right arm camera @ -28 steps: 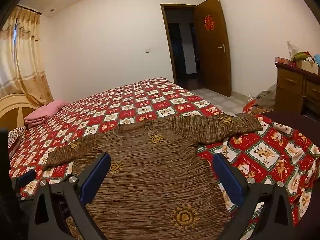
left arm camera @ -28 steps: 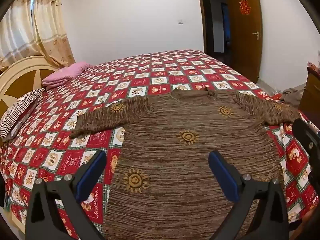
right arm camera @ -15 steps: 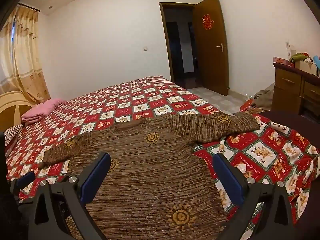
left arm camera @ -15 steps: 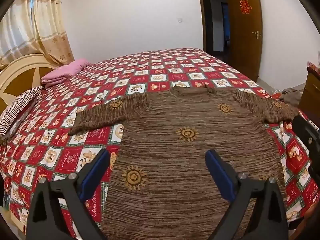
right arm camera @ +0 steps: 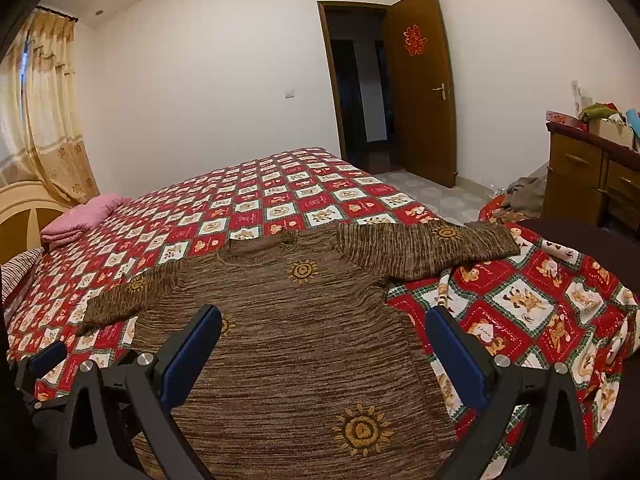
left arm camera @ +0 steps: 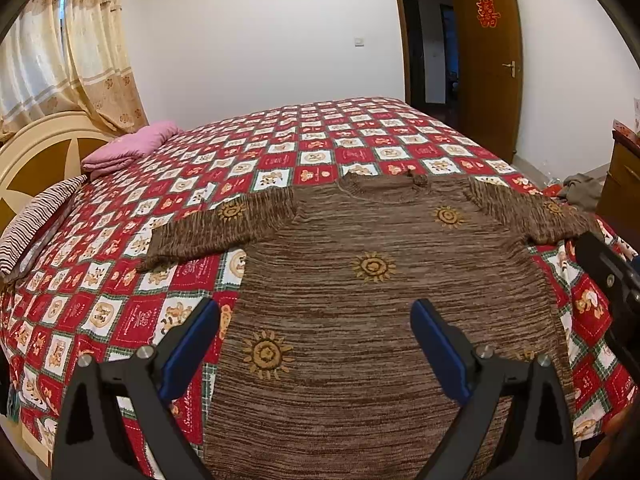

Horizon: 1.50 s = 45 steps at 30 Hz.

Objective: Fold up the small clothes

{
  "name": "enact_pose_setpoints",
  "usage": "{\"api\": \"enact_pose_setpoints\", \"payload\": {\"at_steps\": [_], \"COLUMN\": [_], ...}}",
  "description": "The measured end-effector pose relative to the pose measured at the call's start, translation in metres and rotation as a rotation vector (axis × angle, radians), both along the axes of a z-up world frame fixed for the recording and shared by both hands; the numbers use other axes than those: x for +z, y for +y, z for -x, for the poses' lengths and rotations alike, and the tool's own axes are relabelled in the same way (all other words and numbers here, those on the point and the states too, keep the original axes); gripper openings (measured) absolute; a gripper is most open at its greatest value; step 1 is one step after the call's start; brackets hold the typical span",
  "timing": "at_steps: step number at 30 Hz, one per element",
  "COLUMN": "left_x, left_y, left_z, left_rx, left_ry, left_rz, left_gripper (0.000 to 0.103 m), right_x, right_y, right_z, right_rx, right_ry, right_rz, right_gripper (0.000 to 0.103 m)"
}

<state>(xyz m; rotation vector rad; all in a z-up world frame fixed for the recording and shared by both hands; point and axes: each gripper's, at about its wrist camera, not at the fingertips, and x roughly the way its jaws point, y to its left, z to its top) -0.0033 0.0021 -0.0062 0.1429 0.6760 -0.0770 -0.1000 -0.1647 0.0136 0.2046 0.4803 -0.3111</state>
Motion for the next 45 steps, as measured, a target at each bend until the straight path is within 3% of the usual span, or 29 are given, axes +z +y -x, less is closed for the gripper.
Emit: {"api": "enact_pose_setpoints", "payload": {"at_steps": [45], "left_x": [-0.007], "left_y": [-0.005], "left_z": [0.002], "left_rx": [-0.009], "left_ry": [0.006], "left_rz": [-0.004], "left_gripper": [0.098], "right_x": [-0.008], "right_y": [-0.004], "right_z": [-0.007], "right_rx": [-0.009], "right_ry": [0.055], "right_rz": [-0.007], "right_gripper": [0.102]}}
